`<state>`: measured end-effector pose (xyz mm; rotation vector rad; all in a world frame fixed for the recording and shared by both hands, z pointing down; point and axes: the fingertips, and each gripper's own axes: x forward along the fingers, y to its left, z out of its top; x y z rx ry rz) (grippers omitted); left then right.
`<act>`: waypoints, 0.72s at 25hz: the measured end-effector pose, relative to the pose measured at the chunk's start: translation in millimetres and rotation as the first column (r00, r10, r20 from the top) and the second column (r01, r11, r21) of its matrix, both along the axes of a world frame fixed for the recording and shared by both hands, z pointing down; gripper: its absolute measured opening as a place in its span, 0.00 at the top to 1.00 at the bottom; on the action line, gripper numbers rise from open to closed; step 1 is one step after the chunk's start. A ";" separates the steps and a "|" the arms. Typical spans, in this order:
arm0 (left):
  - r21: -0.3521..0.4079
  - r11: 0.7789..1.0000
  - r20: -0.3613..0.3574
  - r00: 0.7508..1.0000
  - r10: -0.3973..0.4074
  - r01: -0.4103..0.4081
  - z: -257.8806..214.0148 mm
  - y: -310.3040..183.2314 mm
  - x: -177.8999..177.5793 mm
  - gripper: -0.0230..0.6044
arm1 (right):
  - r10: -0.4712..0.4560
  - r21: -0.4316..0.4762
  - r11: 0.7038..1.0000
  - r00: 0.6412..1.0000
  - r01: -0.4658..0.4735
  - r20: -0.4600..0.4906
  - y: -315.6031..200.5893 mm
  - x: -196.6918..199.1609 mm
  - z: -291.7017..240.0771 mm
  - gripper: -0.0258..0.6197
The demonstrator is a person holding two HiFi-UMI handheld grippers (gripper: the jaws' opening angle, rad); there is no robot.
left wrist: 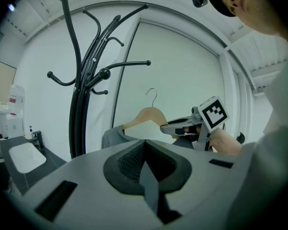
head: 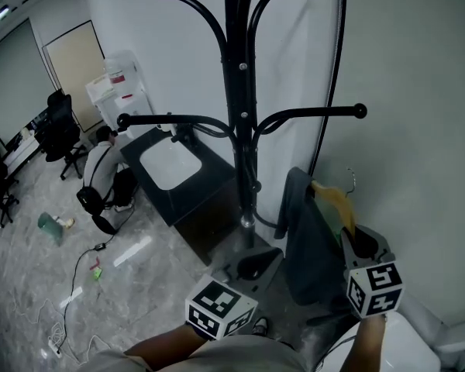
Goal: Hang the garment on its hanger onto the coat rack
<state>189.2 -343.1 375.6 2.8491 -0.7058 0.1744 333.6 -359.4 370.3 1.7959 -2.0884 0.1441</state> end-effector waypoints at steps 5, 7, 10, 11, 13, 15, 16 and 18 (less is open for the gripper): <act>0.000 0.998 0.013 0.998 -0.065 0.065 -1.5 -28.6 10.1 0.96 | -0.117 0.034 0.993 0.993 0.116 0.014 -61.4 1.2 -14.1 0.86; 0.005 0.996 0.016 0.996 -0.085 0.085 -5.0 -37.4 11.0 0.96 | -0.160 0.046 0.986 0.987 0.159 0.032 -84.1 -1.8 -17.3 0.86; 0.019 0.994 0.024 0.994 -0.111 0.110 -8.9 -49.3 10.0 0.96 | -0.210 0.058 0.977 0.977 0.207 0.047 -116.9 -8.6 -20.0 0.86; 0.021 0.993 0.027 0.993 -0.118 0.118 -8.6 -52.5 8.9 0.96 | -0.222 0.059 0.974 0.974 0.219 0.047 -126.5 -11.8 -20.5 0.86; 0.018 0.991 0.030 0.991 -0.132 0.132 -7.1 -58.6 5.8 0.96 | -0.246 0.058 0.968 0.969 0.244 0.038 -143.4 -20.9 -20.4 0.86; 0.018 0.990 0.033 0.989 -0.142 0.142 -6.3 -64.0 2.9 0.96 | -0.271 0.055 0.962 0.962 0.269 0.027 -158.0 -31.4 -18.5 0.86; 0.018 0.989 0.033 0.989 -0.145 0.145 -6.3 -66.2 1.7 0.96 | -0.281 0.051 0.959 0.959 0.280 0.026 -164.7 -36.0 -16.6 0.86; 0.015 0.988 0.031 0.988 -0.152 0.152 -5.6 -70.0 -1.2 0.96 | -0.298 0.037 0.954 0.954 0.297 0.029 -176.0 -43.7 -10.2 0.86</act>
